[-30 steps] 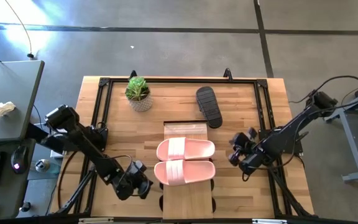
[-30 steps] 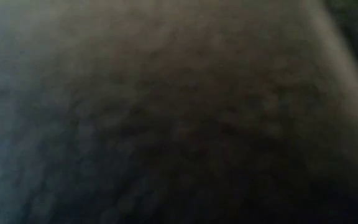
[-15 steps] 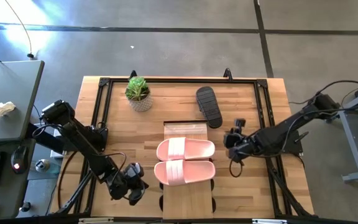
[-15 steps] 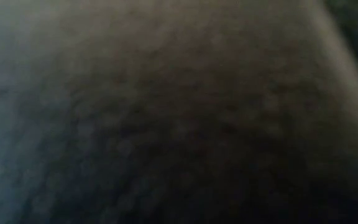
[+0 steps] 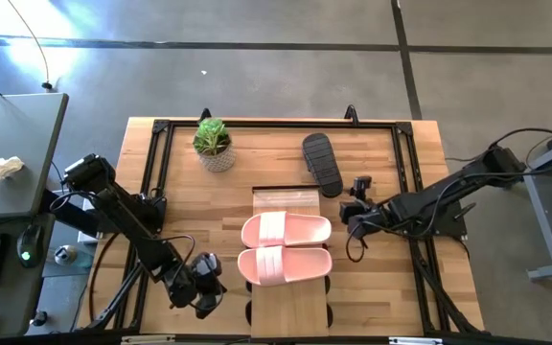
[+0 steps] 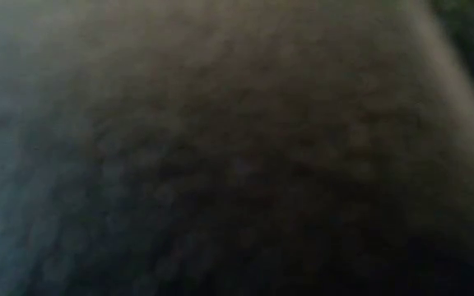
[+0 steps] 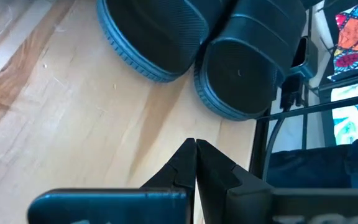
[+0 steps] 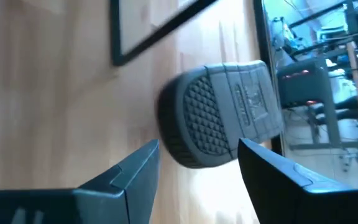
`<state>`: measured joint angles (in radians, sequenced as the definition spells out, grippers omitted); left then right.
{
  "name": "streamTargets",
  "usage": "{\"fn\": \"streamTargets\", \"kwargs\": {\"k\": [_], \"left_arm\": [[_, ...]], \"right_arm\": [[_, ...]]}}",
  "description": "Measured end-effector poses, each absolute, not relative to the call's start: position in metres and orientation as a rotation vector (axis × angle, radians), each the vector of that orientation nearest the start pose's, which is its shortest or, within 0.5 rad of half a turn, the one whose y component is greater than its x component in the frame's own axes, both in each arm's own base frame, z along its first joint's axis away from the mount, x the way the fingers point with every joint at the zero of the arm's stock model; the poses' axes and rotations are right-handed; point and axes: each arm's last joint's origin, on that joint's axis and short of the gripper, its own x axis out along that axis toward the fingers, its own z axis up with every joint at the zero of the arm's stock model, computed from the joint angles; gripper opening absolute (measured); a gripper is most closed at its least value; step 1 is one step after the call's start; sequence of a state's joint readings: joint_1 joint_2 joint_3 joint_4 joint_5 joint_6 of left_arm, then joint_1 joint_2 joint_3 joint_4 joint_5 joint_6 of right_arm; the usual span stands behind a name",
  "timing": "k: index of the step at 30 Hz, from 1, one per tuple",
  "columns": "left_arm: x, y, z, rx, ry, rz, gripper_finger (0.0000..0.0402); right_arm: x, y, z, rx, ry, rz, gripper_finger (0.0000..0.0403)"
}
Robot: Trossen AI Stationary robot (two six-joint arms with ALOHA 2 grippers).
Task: Pick and place slides into the shelf
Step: Put the black slipper under the shelf
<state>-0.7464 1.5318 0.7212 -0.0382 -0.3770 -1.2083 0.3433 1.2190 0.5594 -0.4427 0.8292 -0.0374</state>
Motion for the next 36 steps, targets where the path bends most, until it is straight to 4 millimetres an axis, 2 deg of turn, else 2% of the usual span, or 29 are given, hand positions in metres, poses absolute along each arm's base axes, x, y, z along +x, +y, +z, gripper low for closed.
{"fn": "streamTargets", "kwargs": {"k": [7,11,19,28,32,36], "left_arm": [[0.215,-0.184,0.159,-0.675,0.82,0.135,0.0],[0.215,-0.184,0.159,-0.678,0.821,0.136,0.0],[0.215,-0.184,0.158,-0.678,0.822,0.136,0.0],[0.215,-0.184,0.158,-0.676,0.823,0.137,0.0],[0.215,-0.184,0.158,-0.674,0.82,0.14,0.0],[0.215,-0.184,0.158,-0.681,0.819,0.142,0.0]], "right_arm": [[0.2,0.037,0.152,-0.719,1.048,-0.37,0.0206],[0.207,0.035,0.144,-0.779,1.049,-0.442,0.0206],[0.221,0.033,0.128,-0.814,1.074,-0.398,0.0206],[0.227,0.032,0.128,-0.829,1.011,-0.508,0.0204],[0.228,0.026,0.129,-0.768,0.987,-0.601,0.0183],[0.228,0.016,0.13,-0.685,0.96,-0.711,0.0137]]}}
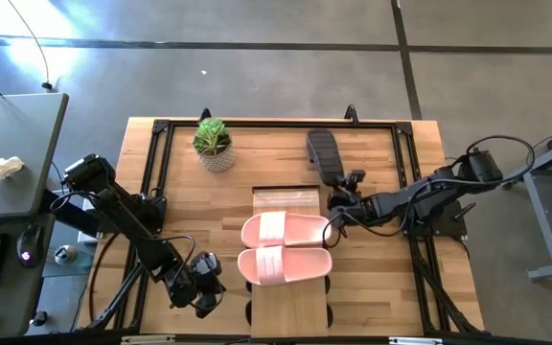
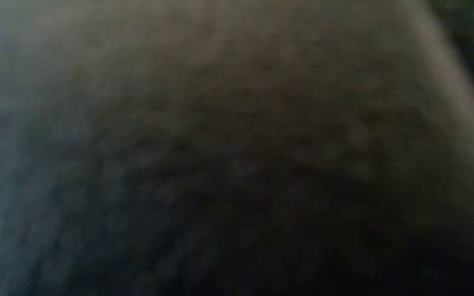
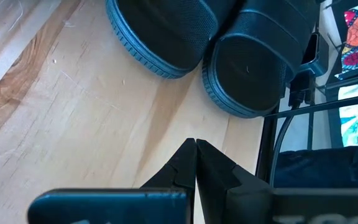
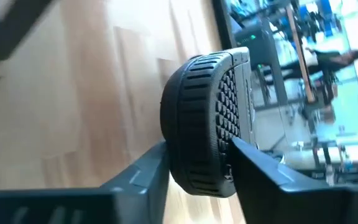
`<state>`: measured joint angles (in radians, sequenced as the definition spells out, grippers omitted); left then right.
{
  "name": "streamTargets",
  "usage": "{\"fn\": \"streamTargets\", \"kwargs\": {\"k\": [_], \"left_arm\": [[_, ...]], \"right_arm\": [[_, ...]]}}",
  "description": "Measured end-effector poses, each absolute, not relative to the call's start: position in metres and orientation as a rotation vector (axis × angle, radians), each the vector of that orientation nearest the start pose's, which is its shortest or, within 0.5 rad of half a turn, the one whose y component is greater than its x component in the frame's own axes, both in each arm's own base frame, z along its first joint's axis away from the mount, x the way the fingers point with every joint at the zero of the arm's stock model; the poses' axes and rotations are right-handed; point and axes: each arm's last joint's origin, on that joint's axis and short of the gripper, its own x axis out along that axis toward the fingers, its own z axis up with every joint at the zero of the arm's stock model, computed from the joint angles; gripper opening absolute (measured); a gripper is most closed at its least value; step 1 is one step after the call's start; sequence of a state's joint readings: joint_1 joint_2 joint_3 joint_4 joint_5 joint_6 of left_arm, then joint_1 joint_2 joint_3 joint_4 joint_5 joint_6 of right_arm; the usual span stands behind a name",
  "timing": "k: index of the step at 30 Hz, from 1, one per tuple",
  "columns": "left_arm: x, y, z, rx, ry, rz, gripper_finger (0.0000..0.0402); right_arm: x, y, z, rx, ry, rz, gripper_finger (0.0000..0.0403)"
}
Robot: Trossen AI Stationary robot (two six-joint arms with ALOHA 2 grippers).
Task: Pick and place slides into the shelf
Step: Put the black slipper under the shelf
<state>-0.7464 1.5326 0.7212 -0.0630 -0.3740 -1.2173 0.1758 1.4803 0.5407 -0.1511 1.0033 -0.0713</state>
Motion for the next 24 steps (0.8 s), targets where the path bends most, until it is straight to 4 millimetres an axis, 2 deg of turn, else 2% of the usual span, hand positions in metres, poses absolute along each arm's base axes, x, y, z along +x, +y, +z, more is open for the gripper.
{"fn": "streamTargets", "kwargs": {"k": [5,9,14,24], "left_arm": [[0.215,-0.184,0.158,-0.699,0.818,0.148,0.0],[0.215,-0.184,0.158,-0.699,0.818,0.148,0.0],[0.215,-0.184,0.158,-0.698,0.816,0.15,0.0],[0.215,-0.184,0.158,-0.696,0.815,0.15,0.0]], "right_arm": [[0.228,0.011,0.131,-0.634,0.924,-0.797,0.0075],[0.228,0.011,0.131,-0.552,0.878,-0.842,0.0047],[0.228,0.011,0.134,-0.383,0.77,-0.931,0.0042],[0.215,0.01,0.154,-0.135,0.556,-1.086,0.004]]}}
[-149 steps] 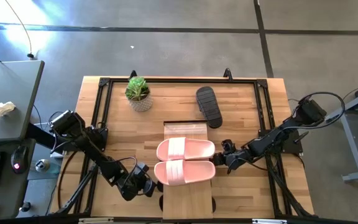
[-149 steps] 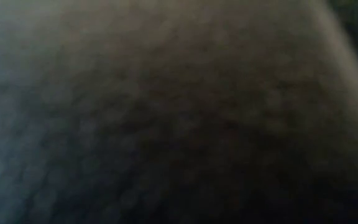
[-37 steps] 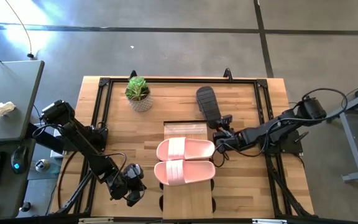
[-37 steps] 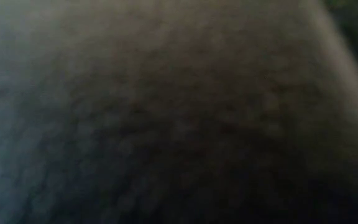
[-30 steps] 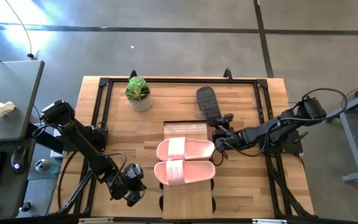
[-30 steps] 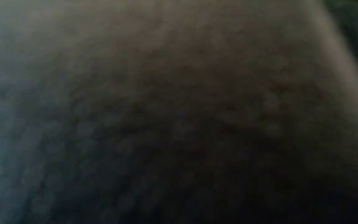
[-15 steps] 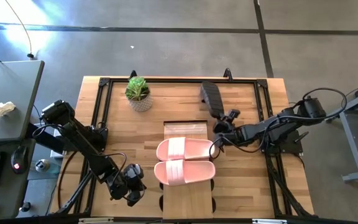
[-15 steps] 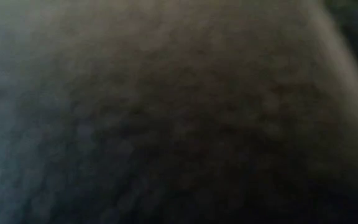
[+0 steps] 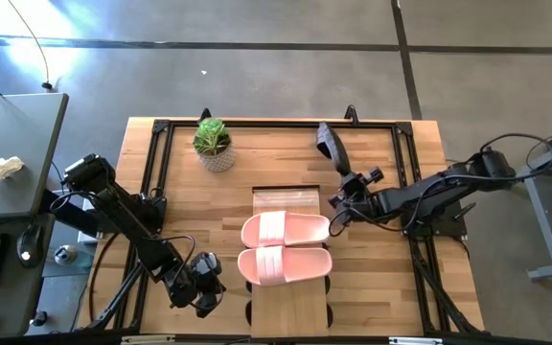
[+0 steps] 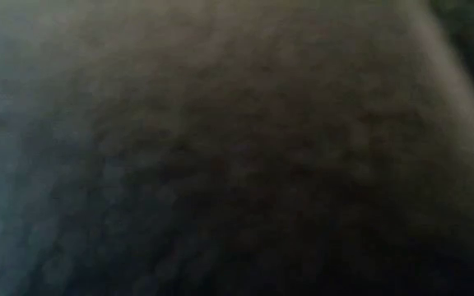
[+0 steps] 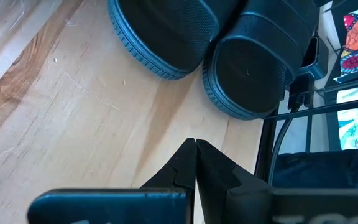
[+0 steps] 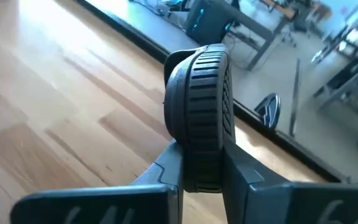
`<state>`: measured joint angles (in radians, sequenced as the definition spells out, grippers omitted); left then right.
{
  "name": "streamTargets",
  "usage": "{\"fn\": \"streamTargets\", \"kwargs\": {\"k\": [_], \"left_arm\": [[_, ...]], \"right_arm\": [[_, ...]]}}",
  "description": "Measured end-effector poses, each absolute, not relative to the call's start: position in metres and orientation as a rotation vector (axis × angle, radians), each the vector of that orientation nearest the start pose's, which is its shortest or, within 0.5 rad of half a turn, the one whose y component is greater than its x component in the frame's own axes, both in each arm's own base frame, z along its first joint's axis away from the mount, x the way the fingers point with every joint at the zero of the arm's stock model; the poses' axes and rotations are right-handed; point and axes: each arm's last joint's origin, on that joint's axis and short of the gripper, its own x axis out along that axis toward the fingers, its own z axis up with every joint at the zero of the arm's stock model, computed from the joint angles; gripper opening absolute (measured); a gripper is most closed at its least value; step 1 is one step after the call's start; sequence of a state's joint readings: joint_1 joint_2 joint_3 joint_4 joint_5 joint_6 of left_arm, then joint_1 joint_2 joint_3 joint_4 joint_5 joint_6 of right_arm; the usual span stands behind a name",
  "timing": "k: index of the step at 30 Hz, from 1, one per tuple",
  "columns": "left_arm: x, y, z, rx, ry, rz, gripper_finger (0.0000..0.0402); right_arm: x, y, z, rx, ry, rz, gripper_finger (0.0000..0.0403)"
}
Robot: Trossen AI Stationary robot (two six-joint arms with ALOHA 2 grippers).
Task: Pick and place slides into the shelf
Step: Put the black slipper under the shelf
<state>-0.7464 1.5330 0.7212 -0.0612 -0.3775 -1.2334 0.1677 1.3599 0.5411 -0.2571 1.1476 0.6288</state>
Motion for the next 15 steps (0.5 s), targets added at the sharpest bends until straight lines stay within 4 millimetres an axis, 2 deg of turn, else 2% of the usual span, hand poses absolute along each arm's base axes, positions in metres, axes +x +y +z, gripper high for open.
{"fn": "streamTargets", "kwargs": {"k": [15], "left_arm": [[0.215,-0.183,0.159,-0.63,0.785,0.153,0.0]], "right_arm": [[0.2,0.011,0.189,0.294,0.279,-1.08,0.0039]]}}
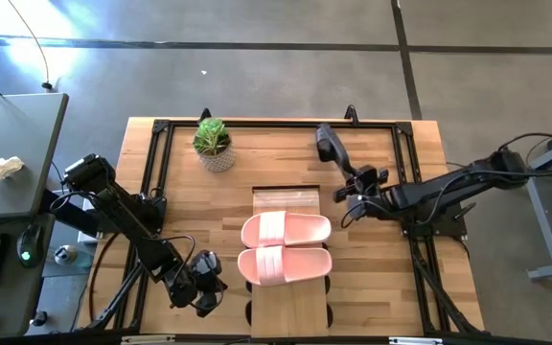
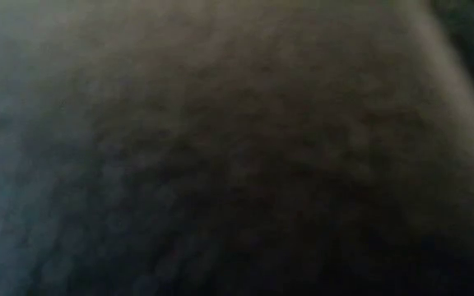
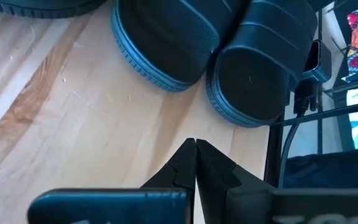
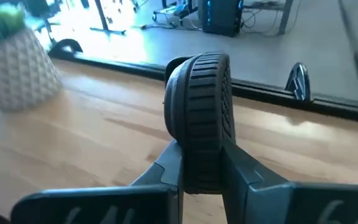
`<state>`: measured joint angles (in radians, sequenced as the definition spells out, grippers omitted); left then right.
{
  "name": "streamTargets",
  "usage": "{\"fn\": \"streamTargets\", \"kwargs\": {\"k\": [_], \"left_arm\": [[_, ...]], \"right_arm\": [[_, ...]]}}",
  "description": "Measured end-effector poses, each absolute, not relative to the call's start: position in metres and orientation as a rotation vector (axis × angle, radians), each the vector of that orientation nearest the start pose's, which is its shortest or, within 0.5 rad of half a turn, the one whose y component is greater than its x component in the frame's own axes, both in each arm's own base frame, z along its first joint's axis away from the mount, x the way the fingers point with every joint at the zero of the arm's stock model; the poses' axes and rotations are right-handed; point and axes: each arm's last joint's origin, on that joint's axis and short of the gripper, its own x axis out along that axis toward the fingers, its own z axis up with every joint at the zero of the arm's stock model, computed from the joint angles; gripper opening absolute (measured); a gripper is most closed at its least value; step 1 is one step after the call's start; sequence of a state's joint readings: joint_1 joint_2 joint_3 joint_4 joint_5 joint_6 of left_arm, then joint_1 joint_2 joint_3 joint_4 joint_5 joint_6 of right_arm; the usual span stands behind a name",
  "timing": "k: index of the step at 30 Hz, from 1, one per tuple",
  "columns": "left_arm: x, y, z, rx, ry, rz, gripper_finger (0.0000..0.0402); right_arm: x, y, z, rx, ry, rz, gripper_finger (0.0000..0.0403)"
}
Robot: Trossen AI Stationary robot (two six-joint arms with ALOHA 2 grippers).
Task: Pick and place slides into the shelf
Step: Put the black slipper under the shelf
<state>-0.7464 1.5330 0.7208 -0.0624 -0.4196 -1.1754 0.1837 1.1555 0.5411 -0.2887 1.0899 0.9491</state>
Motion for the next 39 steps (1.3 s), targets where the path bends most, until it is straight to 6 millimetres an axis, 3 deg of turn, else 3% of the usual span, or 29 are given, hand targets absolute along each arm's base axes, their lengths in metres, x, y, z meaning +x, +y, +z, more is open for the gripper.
{"fn": "streamTargets", "kwargs": {"k": [8,24,30,39], "left_arm": [[0.216,-0.183,0.159,-0.603,0.778,0.151,0.0],[0.214,-0.18,0.161,-0.588,0.761,0.175,0.0],[0.204,-0.171,0.186,-0.627,0.721,0.174,0.0],[0.179,-0.143,0.254,-0.678,0.437,0.127,0.0]], "right_arm": [[0.185,0.008,0.212,0.511,0.117,-1.069,0.0039],[0.158,0.003,0.256,0.658,-0.139,-0.995,0.0039],[0.153,0.003,0.283,0.651,-0.246,-0.889,0.0039],[0.141,0.003,0.313,0.69,-0.377,-0.64,0.0039]]}}
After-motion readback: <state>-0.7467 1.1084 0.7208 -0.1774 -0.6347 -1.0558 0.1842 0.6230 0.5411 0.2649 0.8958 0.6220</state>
